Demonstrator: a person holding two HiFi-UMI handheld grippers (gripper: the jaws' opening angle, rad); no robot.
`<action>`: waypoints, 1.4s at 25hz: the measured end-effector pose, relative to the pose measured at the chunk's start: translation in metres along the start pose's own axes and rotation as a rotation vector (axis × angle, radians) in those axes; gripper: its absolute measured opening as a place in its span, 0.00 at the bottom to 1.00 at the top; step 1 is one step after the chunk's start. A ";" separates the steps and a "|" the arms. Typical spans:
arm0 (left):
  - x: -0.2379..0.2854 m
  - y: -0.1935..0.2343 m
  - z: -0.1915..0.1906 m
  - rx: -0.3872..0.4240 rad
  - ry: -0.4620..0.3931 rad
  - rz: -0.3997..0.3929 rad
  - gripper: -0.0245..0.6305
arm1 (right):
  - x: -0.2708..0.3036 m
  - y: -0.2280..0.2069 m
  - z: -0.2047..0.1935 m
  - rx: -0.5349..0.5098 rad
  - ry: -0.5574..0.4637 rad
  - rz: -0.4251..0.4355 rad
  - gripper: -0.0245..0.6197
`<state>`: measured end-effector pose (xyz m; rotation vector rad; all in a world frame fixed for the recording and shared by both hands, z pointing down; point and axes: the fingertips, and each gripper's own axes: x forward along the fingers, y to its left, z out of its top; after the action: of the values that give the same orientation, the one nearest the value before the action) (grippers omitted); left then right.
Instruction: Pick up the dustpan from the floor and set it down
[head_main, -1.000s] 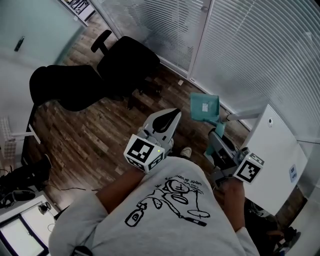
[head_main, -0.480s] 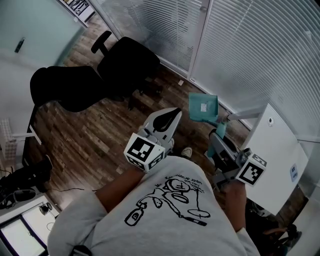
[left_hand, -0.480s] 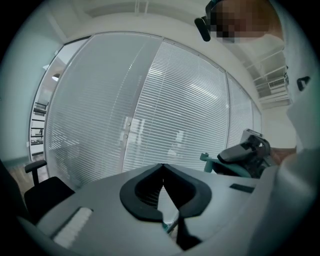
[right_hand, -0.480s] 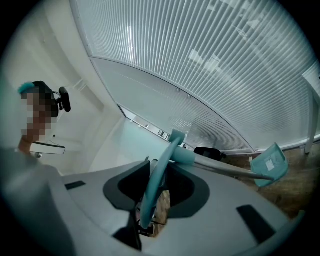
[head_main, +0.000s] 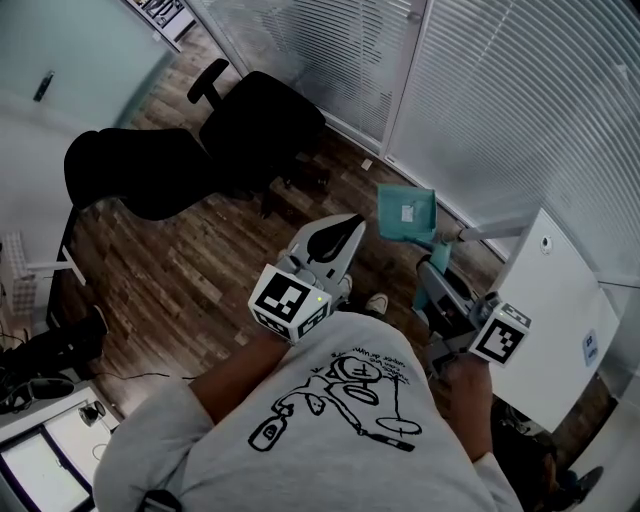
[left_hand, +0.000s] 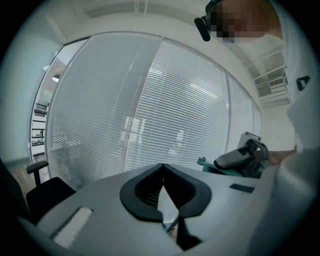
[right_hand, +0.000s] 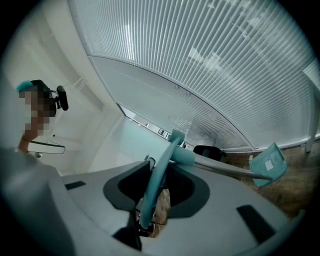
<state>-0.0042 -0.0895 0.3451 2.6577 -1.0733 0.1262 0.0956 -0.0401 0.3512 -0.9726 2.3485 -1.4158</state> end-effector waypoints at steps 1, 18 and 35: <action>0.000 0.000 0.000 -0.001 0.001 0.001 0.04 | 0.001 -0.002 -0.001 0.001 0.002 -0.002 0.18; -0.004 -0.003 -0.002 -0.004 0.005 0.008 0.04 | 0.016 -0.067 -0.031 0.015 0.037 -0.054 0.18; -0.007 -0.003 -0.007 -0.007 0.014 0.017 0.04 | 0.036 -0.133 -0.061 0.046 0.030 -0.046 0.18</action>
<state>-0.0077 -0.0807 0.3504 2.6375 -1.0906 0.1443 0.0932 -0.0623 0.5002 -1.0057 2.3177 -1.5045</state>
